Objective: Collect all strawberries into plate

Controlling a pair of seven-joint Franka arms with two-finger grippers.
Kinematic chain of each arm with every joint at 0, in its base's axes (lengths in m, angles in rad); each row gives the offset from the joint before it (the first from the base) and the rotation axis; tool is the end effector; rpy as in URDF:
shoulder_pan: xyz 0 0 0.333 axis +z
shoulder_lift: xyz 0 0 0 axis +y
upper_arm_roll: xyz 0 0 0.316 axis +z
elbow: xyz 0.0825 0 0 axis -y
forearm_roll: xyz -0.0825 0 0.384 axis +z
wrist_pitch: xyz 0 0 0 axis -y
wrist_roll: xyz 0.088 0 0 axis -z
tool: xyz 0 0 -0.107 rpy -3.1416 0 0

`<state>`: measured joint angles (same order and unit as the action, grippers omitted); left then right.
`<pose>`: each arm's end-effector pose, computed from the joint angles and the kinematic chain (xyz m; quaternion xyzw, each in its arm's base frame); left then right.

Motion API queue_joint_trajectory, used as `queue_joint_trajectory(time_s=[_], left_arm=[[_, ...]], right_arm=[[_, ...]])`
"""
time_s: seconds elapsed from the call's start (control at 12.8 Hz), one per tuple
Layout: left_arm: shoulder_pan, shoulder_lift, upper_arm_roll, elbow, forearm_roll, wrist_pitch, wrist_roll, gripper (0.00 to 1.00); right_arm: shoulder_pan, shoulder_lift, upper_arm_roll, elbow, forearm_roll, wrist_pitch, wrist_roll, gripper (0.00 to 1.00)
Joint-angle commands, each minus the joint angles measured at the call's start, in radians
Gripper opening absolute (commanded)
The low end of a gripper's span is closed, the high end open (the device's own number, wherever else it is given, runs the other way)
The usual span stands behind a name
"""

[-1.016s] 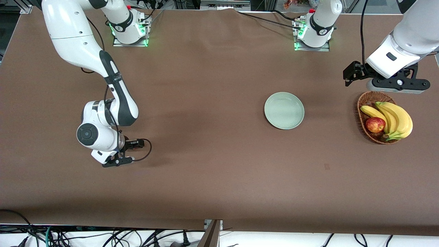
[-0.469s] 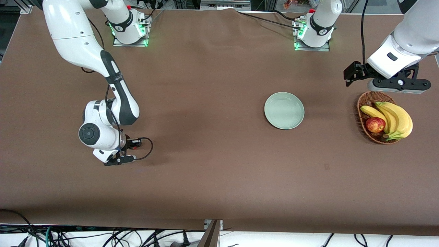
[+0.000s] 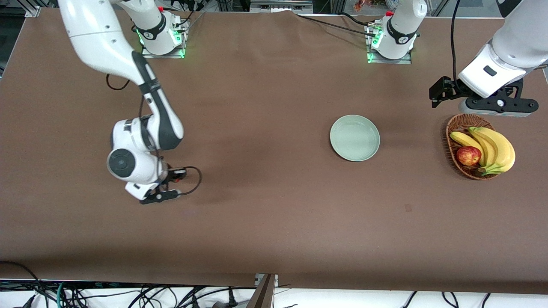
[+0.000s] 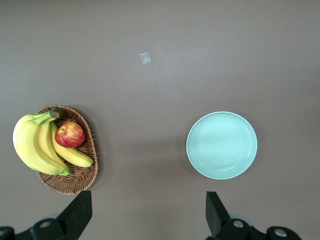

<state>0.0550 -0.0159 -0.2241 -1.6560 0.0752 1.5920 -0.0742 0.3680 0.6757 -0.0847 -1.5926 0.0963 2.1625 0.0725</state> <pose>0.5425 -0.0855 0.5950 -0.9977 0.0490 0.0193 0.0420 0.6553 0.2023 0.2301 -0.9951 -0.0842 0.0525 0.0024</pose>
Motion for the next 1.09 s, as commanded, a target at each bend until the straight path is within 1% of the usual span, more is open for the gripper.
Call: queue_joint_trajectory(time_s=[0.0, 0.16, 0.23, 0.31, 0.39, 0.55, 0.62, 0.7, 0.86, 1.02], left_arm=[[0.008, 0.007, -0.004, 0.024, 0.005, -0.020, 0.019, 1.00], [0.009, 0.007, -0.004, 0.024, 0.005, -0.020, 0.019, 1.00], [0.009, 0.007, -0.004, 0.022, 0.003, -0.020, 0.019, 1.00], [0.009, 0.007, -0.004, 0.022, 0.003, -0.020, 0.019, 1.00], [0.009, 0.008, -0.004, 0.024, 0.003, -0.020, 0.019, 1.00], [0.009, 0.007, -0.004, 0.022, 0.003, -0.020, 0.017, 1.00], [0.009, 0.007, -0.003, 0.022, 0.002, -0.020, 0.017, 1.00], [0.009, 0.010, -0.004, 0.022, 0.000, -0.023, 0.017, 1.00], [0.006, 0.010, -0.004, 0.022, 0.000, -0.065, 0.019, 1.00], [0.003, 0.019, -0.004, 0.024, -0.002, -0.070, 0.019, 1.00]], right_arm=[[0.115, -0.022, -0.001, 0.009, 0.016, -0.021, 0.238, 0.19], [0.210, -0.019, 0.016, 0.034, 0.016, -0.020, 0.486, 0.20], [0.274, -0.007, 0.017, 0.048, 0.014, -0.012, 0.603, 0.20], [0.361, 0.020, 0.016, 0.069, 0.010, -0.004, 0.710, 0.20], [0.437, 0.056, 0.014, 0.116, 0.005, 0.013, 0.807, 0.20], [0.520, 0.114, 0.014, 0.190, 0.010, 0.046, 0.988, 0.20], [0.557, 0.139, 0.014, 0.221, 0.010, 0.078, 1.047, 0.22], [0.584, 0.159, 0.014, 0.233, 0.010, 0.114, 1.069, 0.26], [0.620, 0.195, 0.014, 0.233, 0.011, 0.216, 1.073, 0.27], [0.631, 0.234, 0.016, 0.233, 0.011, 0.290, 1.069, 0.27]])
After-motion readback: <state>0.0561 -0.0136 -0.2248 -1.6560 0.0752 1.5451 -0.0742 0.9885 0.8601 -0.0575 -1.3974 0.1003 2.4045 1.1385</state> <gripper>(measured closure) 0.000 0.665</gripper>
